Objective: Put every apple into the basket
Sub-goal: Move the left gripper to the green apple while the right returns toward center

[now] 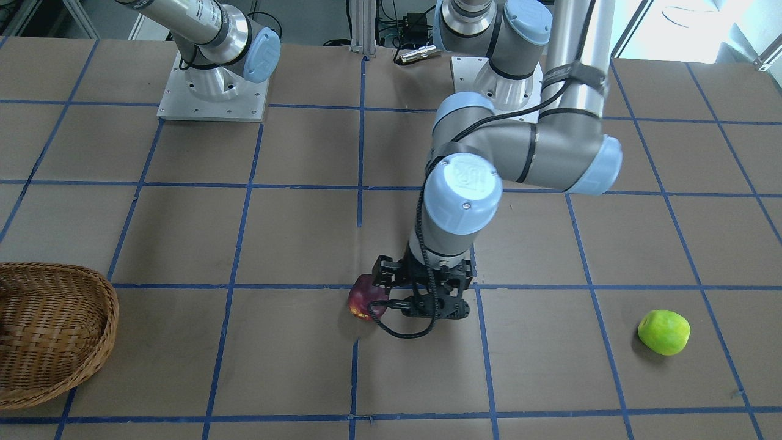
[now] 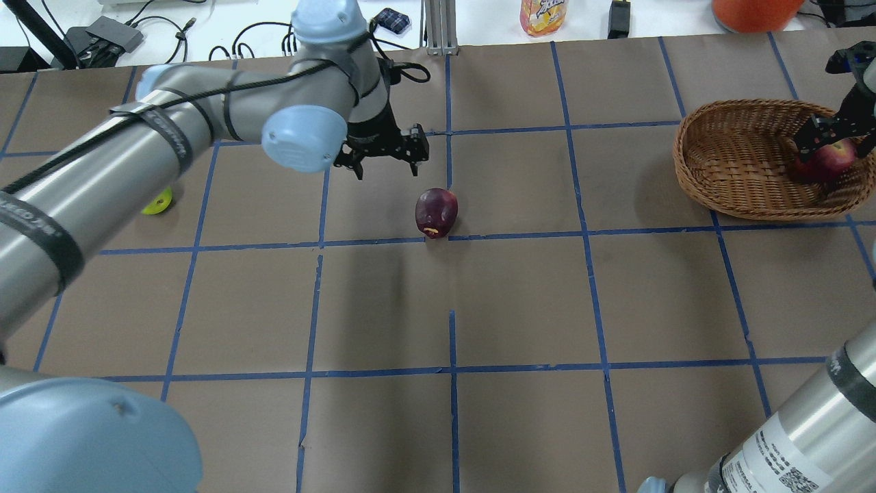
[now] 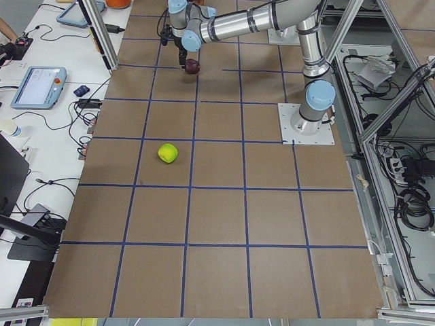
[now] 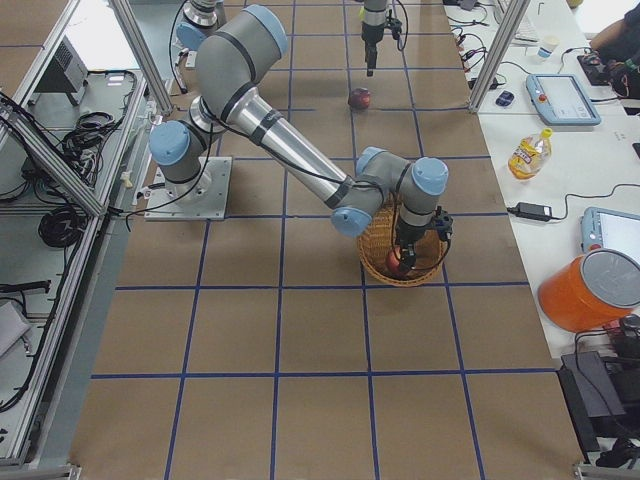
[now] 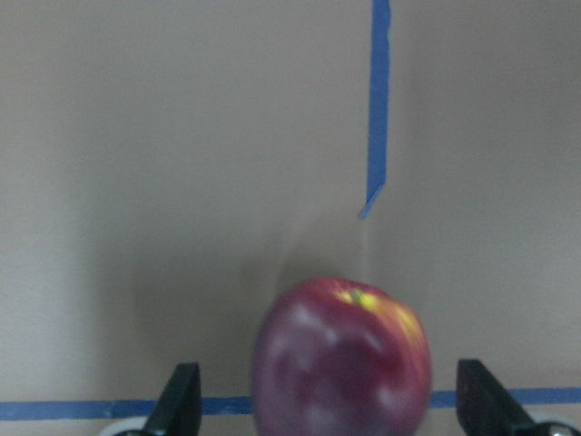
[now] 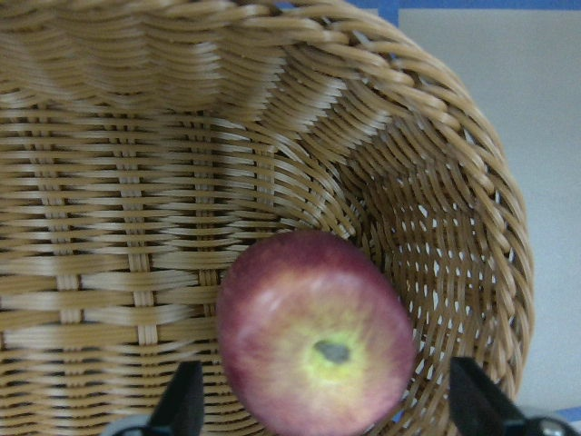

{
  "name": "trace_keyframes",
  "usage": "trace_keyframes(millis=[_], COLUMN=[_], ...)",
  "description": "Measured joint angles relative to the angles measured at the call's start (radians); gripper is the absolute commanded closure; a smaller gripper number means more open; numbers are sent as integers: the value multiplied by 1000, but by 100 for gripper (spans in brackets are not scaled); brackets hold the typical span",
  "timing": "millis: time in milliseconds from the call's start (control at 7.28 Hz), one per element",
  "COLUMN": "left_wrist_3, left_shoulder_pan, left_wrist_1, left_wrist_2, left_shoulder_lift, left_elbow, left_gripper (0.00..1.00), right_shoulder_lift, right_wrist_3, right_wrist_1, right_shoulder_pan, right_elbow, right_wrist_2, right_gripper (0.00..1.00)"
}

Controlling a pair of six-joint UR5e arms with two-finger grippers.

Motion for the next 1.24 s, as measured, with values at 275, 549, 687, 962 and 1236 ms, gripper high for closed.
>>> trace_keyframes(millis=[275, 549, 687, 962, 1236], left_wrist_3=[328, 593, 733, 982, 1095], left_shoulder_pan=[191, 383, 463, 555, 581], left_wrist_1=[-79, -82, -72, 32, 122], left_wrist_2=[20, 20, 18, 26, 34], left_shoulder_lift=[36, 9, -27, -99, -146], left_elbow=[40, 35, 36, 44, 36], left_gripper=[0, 0, 0, 0, 0], right_shoulder_lift=[-34, -147, -205, -275, -271], right_wrist_3=[3, 65, 151, 391, 756], right_wrist_1=[76, 262, 354, 458, 450], right_shoulder_pan=[13, 107, 188, 358, 567], right_elbow=[-5, -4, -1, 3, 1], right_wrist_2=[2, 7, 23, 125, 173], right_gripper=[0, 0, 0, 0, 0])
